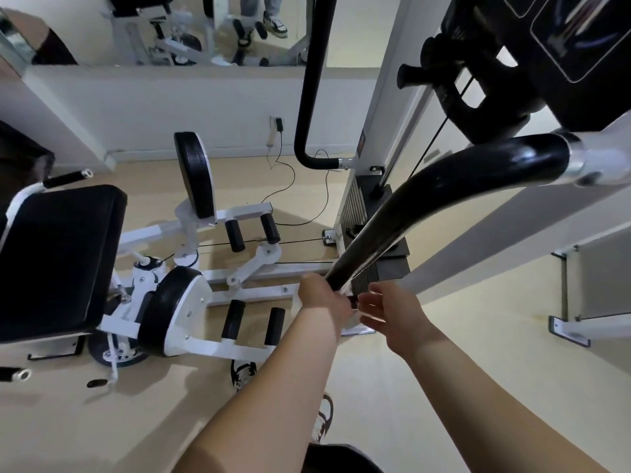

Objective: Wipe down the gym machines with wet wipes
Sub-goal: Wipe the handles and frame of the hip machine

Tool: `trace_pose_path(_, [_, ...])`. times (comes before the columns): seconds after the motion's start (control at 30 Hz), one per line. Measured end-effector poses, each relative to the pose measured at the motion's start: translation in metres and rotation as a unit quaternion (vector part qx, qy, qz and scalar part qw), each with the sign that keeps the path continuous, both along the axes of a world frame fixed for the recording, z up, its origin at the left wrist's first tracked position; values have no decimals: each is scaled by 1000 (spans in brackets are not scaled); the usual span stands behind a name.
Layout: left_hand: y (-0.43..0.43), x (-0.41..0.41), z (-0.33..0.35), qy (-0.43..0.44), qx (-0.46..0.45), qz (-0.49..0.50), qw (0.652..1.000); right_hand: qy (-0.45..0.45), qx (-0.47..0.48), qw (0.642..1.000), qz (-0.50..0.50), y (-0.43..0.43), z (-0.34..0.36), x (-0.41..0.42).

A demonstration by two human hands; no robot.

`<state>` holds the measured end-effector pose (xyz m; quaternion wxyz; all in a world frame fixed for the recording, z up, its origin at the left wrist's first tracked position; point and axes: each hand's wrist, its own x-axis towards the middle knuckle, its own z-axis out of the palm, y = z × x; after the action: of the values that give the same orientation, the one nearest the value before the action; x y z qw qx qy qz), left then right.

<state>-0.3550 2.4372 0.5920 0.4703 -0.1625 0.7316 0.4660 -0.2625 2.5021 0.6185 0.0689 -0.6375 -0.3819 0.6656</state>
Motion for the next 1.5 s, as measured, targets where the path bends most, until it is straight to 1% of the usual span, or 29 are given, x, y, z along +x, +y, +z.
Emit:
trace_pose_path(0.03, [-5, 2, -14, 7, -23, -26, 999, -4, -1, 1000, 5, 1, -1, 2])
trace_pose_path(0.07, [-11, 4, -23, 28, -40, -7, 999, -5, -4, 1000, 11, 1, -2, 4])
trace_pose_path(0.1, [-16, 5, -26, -8, -35, 8, 999, -5, -6, 1000, 15, 1, -3, 6])
trace_pose_path(0.13, [-14, 5, -28, -34, -14, 27, 999, -6, -6, 1000, 16, 2, -3, 8])
trace_pose_path(0.17, [-12, 2, -17, -51, 2, 72, 996, -6, -5, 1000, 16, 2, -1, 9])
trace_pose_path(0.2, [-8, 0, -7, -17, 17, 84, 996, -5, -3, 1000, 15, 3, 2, 10])
trace_pose_path(0.23, [-3, -2, 15, -26, 50, 104, 993, -3, -2, 1000, 14, 4, 5, 9])
trace_pose_path(0.3, [4, -2, 48, -24, 105, 104, 989, 7, 0, 1000, 4, 5, 13, 4])
trace_pose_path(0.4, [1, 5, 57, 88, 185, -17, 979, 35, 2, 999, -9, 6, 21, -5])
trace_pose_path(0.47, [-7, -2, 40, 83, 173, -55, 980, 50, 7, 999, -16, 7, 24, -6])
trace_pose_path(0.57, [-11, -14, 27, 83, 100, -108, 986, 66, 12, 998, -20, 6, 29, -2])
trace_pose_path(0.63, [-6, -16, 33, 71, 103, -100, 987, 68, 20, 997, -22, 5, 33, 4])
trace_pose_path(0.7, [1, -17, 60, 58, 149, -72, 985, 70, 31, 997, -27, 6, 38, 7])
trace_pose_path(0.77, [7, -17, 100, 71, 246, -91, 962, 79, 36, 996, -31, 7, 44, 8])
trace_pose_path(0.8, [8, -20, 111, 92, 273, -106, 952, 84, 35, 995, -40, 7, 46, 7])
trace_pose_path(0.83, [8, -20, 115, 111, 289, -107, 945, 88, 35, 994, -47, 7, 48, 8])
trace_pose_path(0.9, [3, -21, 104, 81, 311, -101, 942, 94, 43, 993, -54, 5, 51, 7])
trace_pose_path(0.93, [0, -20, 95, 63, 300, -88, 948, 96, 47, 993, -59, 5, 51, 8])
trace_pose_path(0.97, [-2, -19, 83, 63, 248, -87, 963, 97, 51, 992, -65, 5, 50, 8])
trace_pose_path(1.03, [-5, -14, 65, 106, 139, -94, 980, 95, 57, 991, -68, 2, 51, 11])
trace_pose_path(1.07, [-4, -12, 62, 108, 114, -81, 984, 92, 59, 992, -67, 2, 51, 13])
trace_pose_path(1.1, [-1, -11, 65, 91, 114, -61, 987, 85, 64, 992, -65, 1, 52, 15])
trace_pose_path(1.13, [1, -12, 74, 75, 135, -49, 987, 82, 73, 992, -59, 1, 52, 17])
trace_pose_path(1.2, [4, -13, 104, 67, 240, -58, 967, 95, 99, 990, -36, 1, 56, 17])
trace_pose_path(1.27, [5, -12, 130, 88, 316, -84, 941, 135, 112, 985, -3, 0, 62, 14])
trace_pose_path(1.33, [-1, -10, 131, 122, 349, -93, 924, 177, 109, 978, 14, 0, 66, 10])
trace_pose_path(1.37, [-3, -9, 122, 127, 345, -94, 925, 190, 119, 974, 14, 0, 68, 8])
trace_pose_path(1.4, [-6, -7, 109, 129, 313, -93, 936, 195, 129, 972, 8, 1, 67, 7])
trace_pose_path(1.5, [-23, 0, 65, 109, 107, -71, 986, 164, 105, 981, -14, -1, 64, 9])
